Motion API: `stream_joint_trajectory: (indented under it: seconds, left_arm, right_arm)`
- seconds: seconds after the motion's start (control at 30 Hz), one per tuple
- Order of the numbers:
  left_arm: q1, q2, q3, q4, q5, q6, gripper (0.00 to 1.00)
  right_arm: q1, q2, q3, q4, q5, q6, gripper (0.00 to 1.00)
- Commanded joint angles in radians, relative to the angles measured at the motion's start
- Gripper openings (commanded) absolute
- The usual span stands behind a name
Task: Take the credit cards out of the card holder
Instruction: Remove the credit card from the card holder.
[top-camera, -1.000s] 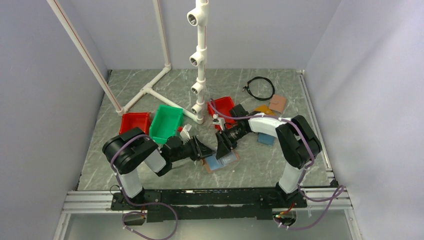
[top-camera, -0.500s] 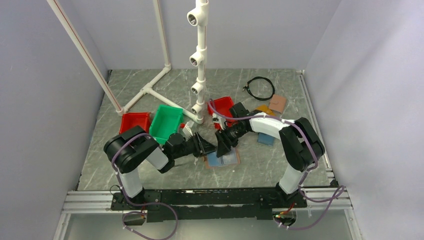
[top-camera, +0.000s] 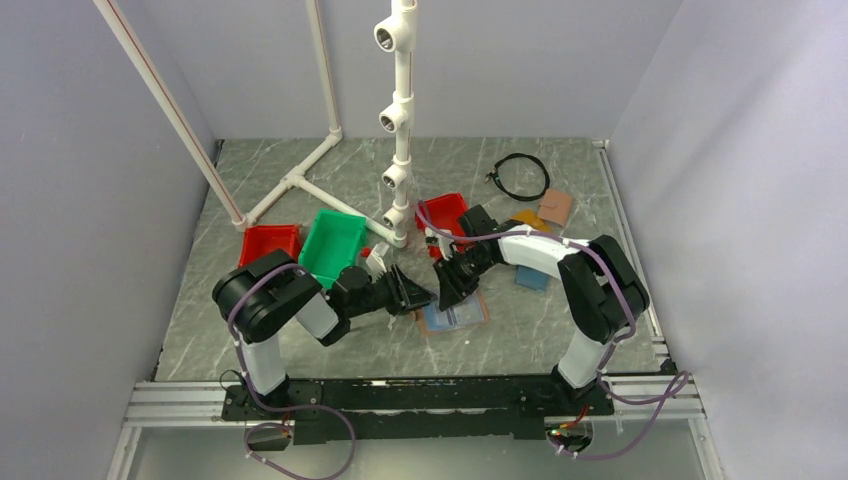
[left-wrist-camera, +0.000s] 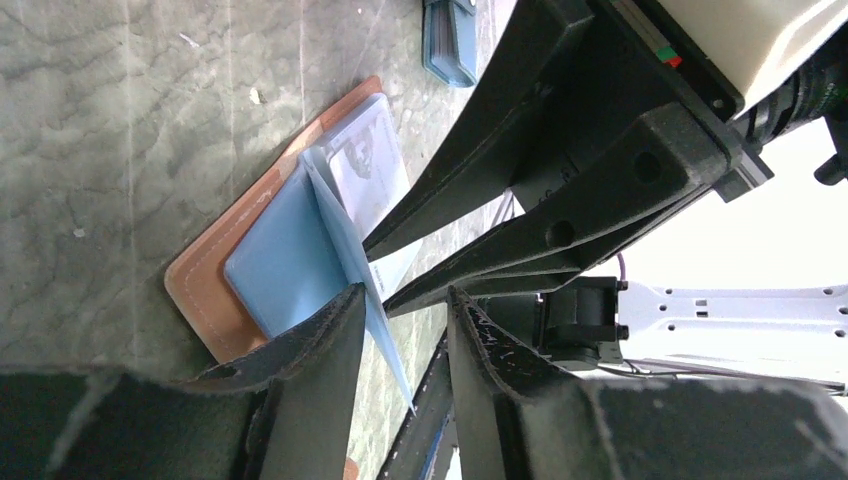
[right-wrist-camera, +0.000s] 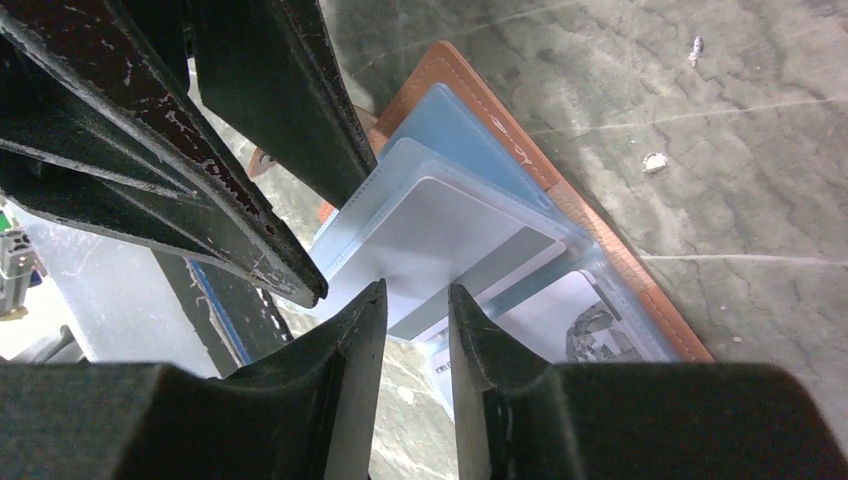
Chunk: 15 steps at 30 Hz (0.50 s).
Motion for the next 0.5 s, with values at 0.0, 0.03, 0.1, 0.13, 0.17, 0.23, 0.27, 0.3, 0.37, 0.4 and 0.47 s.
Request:
stream_joint_trajectory:
  seconds: [0.0,0.03,0.1,0.13,0.17,0.23,0.27,0.3,0.37,0.4,0.47]
  left_arm:
    - [0.000,0.032,0.029,0.065,0.024,-0.003,0.42]
    - [-0.001,0.038,0.030,0.072,0.024,-0.005,0.42]
    - [-0.001,0.052,0.034,0.082,0.026,-0.009,0.43]
    - [0.000,0.059,0.036,0.088,0.027,-0.010,0.43]
    - [-0.001,0.065,0.037,0.096,0.027,-0.013,0.43]
    - [-0.001,0.077,0.042,0.109,0.029,-0.021,0.42]
    - [-0.001,0.079,0.045,0.114,0.029,-0.021,0.42]
    - [0.000,0.081,0.048,0.115,0.029,-0.022,0.41]
    - [-0.001,0.078,0.054,0.112,0.031,-0.019,0.39]
    - [-0.001,0.073,0.058,0.107,0.032,-0.015,0.38]
    - [0.000,0.061,0.068,0.081,0.033,-0.005,0.34]
  right_arm:
    - [-0.009,-0.032,0.030,-0.002,0.029,-0.010,0.30]
    - [-0.011,-0.034,0.030,-0.002,0.041,-0.010,0.29]
    - [-0.019,-0.036,0.029,0.000,0.048,-0.009,0.29]
    - [-0.022,-0.036,0.028,-0.002,0.045,-0.009,0.28]
    - [-0.025,-0.037,0.030,-0.004,0.040,-0.014,0.29]
    - [-0.033,-0.039,0.033,-0.013,0.025,-0.032,0.30]
    - [-0.036,-0.038,0.036,-0.022,0.017,-0.046,0.31]
    - [-0.041,-0.037,0.042,-0.035,0.004,-0.065,0.33]
    - [-0.053,-0.032,0.057,-0.071,-0.032,-0.109,0.37]
    - [-0.058,-0.030,0.065,-0.086,-0.045,-0.128,0.38]
    - [-0.070,-0.033,0.074,-0.109,-0.073,-0.163,0.41]
